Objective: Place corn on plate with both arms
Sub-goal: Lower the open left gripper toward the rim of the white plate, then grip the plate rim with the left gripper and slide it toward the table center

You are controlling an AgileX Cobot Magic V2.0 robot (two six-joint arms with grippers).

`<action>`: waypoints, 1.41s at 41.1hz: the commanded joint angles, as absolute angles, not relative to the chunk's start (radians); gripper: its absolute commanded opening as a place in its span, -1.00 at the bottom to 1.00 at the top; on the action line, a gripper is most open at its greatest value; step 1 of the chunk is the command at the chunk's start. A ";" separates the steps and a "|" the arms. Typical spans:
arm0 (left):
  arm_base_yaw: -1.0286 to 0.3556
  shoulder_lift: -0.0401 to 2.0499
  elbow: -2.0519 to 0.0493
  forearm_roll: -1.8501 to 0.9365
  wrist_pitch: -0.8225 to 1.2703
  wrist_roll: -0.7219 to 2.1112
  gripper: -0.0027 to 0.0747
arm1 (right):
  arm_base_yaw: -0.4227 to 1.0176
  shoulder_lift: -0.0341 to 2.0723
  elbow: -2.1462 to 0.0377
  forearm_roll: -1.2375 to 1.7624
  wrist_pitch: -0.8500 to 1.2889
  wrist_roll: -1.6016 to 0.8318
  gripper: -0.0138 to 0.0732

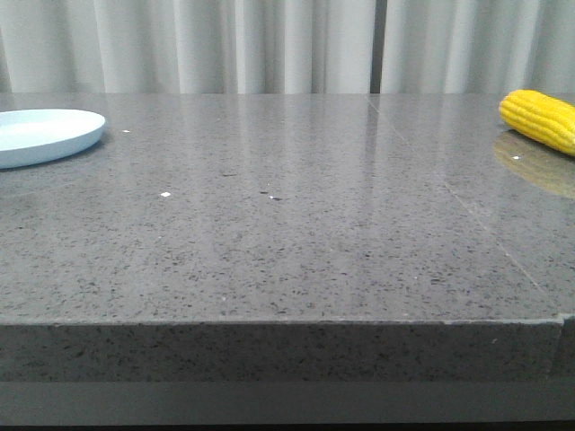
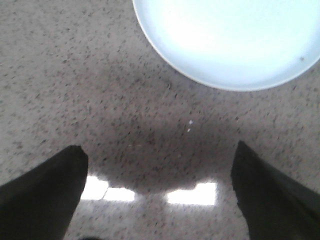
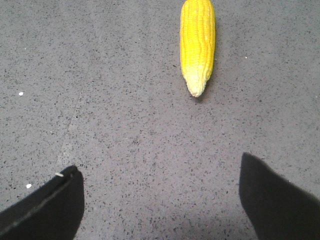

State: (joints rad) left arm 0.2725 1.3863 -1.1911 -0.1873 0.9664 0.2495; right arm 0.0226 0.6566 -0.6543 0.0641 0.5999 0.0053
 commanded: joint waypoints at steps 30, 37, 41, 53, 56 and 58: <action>0.364 1.803 -1.547 -0.578 0.927 0.417 0.53 | 0.017 0.660 -0.684 0.061 0.533 0.000 0.81; 0.340 1.842 -1.570 -0.571 0.919 0.418 0.52 | 0.017 0.660 -0.684 0.061 0.533 0.000 0.81; 0.340 1.861 -1.576 -0.567 0.917 0.418 0.52 | 0.017 0.660 -0.684 0.061 0.533 0.000 0.81; 0.340 1.878 -1.576 -0.549 0.916 0.418 0.13 | 0.017 0.660 -0.684 0.061 0.533 0.000 0.81; 0.340 1.878 -1.576 -0.549 0.918 0.418 -0.20 | 0.017 0.660 -0.684 0.061 0.533 0.000 0.81; 0.340 1.878 -1.576 -0.549 0.918 0.418 -0.40 | 0.017 0.660 -0.684 0.061 0.533 0.000 0.81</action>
State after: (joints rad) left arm 0.3445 1.9176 -1.5495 -0.5128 0.9323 0.4139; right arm 0.0226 0.6566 -0.6543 0.0641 0.5999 0.0053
